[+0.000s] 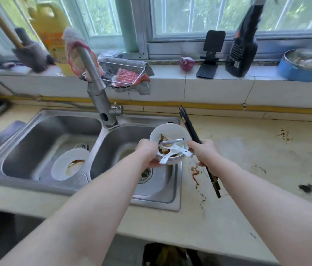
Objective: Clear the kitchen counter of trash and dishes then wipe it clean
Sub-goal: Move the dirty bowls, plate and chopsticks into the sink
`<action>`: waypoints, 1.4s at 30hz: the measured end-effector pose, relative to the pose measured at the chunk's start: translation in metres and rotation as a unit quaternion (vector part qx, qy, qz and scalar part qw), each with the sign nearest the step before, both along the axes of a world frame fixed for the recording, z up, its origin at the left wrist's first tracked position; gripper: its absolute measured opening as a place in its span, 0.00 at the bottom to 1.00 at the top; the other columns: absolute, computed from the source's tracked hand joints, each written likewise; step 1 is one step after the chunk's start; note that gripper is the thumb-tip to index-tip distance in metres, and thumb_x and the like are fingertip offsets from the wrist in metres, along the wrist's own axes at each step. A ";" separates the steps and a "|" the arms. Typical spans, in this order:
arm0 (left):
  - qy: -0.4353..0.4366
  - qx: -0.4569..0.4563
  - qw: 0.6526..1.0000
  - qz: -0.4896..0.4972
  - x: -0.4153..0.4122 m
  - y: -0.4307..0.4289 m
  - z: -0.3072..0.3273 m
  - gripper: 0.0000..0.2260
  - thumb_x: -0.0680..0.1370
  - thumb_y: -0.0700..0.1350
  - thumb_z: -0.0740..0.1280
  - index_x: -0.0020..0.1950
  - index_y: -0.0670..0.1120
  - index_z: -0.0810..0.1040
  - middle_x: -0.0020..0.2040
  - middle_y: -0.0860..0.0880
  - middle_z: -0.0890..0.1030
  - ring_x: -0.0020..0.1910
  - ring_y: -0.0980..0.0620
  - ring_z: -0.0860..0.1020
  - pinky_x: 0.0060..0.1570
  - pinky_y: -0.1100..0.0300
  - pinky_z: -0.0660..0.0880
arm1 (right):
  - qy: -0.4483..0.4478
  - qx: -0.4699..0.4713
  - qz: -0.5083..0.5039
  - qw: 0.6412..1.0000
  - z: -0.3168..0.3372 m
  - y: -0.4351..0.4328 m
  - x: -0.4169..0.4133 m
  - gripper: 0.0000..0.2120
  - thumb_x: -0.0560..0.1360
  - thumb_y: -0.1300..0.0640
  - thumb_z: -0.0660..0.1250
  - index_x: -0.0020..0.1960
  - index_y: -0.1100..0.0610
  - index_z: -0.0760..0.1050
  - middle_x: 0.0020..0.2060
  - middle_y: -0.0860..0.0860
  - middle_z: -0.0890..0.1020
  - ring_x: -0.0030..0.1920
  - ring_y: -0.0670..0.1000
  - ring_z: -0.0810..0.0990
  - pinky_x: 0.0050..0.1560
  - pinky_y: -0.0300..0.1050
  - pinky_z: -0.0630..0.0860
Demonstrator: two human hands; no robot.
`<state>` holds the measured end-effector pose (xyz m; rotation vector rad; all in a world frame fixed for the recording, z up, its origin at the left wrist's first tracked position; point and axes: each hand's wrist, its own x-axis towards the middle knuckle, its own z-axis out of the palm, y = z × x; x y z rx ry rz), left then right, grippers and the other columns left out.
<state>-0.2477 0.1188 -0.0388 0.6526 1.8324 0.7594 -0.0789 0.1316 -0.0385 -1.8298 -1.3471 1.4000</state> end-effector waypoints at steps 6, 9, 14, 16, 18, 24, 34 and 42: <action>0.020 -0.003 1.000 -0.010 -0.065 -0.037 0.003 0.11 0.80 0.38 0.56 0.57 0.40 0.75 0.49 0.37 0.83 0.37 0.44 0.82 0.28 0.54 0.81 | -0.036 0.028 0.022 0.999 -0.002 -0.035 -0.063 0.12 0.75 0.48 0.63 0.39 0.55 0.75 0.33 0.52 0.76 0.33 0.52 0.73 0.32 0.43 0.73; 0.026 0.000 1.000 0.012 -0.090 -0.054 0.001 0.11 0.79 0.37 0.57 0.58 0.40 0.75 0.49 0.38 0.82 0.40 0.43 0.83 0.33 0.50 0.82 | -0.033 0.029 0.058 0.997 0.000 -0.044 -0.085 0.13 0.75 0.48 0.63 0.37 0.54 0.75 0.32 0.51 0.74 0.33 0.52 0.72 0.31 0.41 0.71; 0.062 0.013 0.997 0.054 -0.124 -0.083 0.009 0.11 0.80 0.43 0.57 0.59 0.40 0.73 0.51 0.39 0.80 0.44 0.40 0.82 0.37 0.47 0.83 | -0.020 0.046 0.145 0.988 0.012 -0.052 -0.117 0.14 0.75 0.44 0.65 0.39 0.53 0.77 0.35 0.50 0.79 0.32 0.49 0.71 0.28 0.38 0.69; 0.103 0.006 0.992 0.070 -0.136 -0.094 0.011 0.14 0.80 0.47 0.58 0.61 0.40 0.72 0.51 0.39 0.80 0.45 0.39 0.82 0.37 0.49 0.83 | -0.019 0.048 0.175 0.983 0.014 -0.056 -0.128 0.12 0.75 0.44 0.65 0.40 0.52 0.78 0.40 0.50 0.84 0.33 0.48 0.73 0.29 0.39 0.71; 0.123 0.011 0.989 0.082 -0.148 -0.098 0.009 0.15 0.80 0.49 0.59 0.60 0.39 0.73 0.50 0.38 0.81 0.42 0.40 0.82 0.39 0.46 0.83 | -0.019 0.055 0.211 0.976 0.016 -0.056 -0.139 0.12 0.74 0.43 0.65 0.42 0.51 0.78 0.42 0.50 0.85 0.33 0.48 0.74 0.30 0.40 0.72; 0.120 0.037 0.982 0.141 -0.196 -0.103 0.028 0.09 0.79 0.44 0.61 0.56 0.40 0.71 0.52 0.38 0.79 0.39 0.40 0.81 0.31 0.49 0.81 | 0.001 0.058 0.244 0.968 0.024 -0.050 -0.194 0.14 0.76 0.45 0.64 0.50 0.55 0.80 0.43 0.52 0.84 0.33 0.49 0.72 0.28 0.40 0.71; 0.142 -0.012 0.981 0.131 -0.354 -0.046 0.009 0.07 0.80 0.36 0.56 0.54 0.40 0.71 0.50 0.37 0.78 0.35 0.44 0.79 0.23 0.56 0.77 | 0.041 -0.021 0.220 0.974 -0.004 -0.002 -0.365 0.12 0.78 0.47 0.64 0.51 0.55 0.75 0.43 0.53 0.80 0.29 0.49 0.66 0.24 0.38 0.67; 0.091 -0.106 0.987 0.082 -0.432 -0.001 -0.097 0.17 0.74 0.42 0.59 0.62 0.40 0.74 0.52 0.37 0.80 0.46 0.35 0.82 0.40 0.39 0.81 | -0.001 -0.130 0.140 0.982 -0.060 0.026 -0.432 0.04 0.77 0.59 0.59 0.49 0.58 0.71 0.36 0.55 0.72 0.30 0.51 0.68 0.34 0.44 0.69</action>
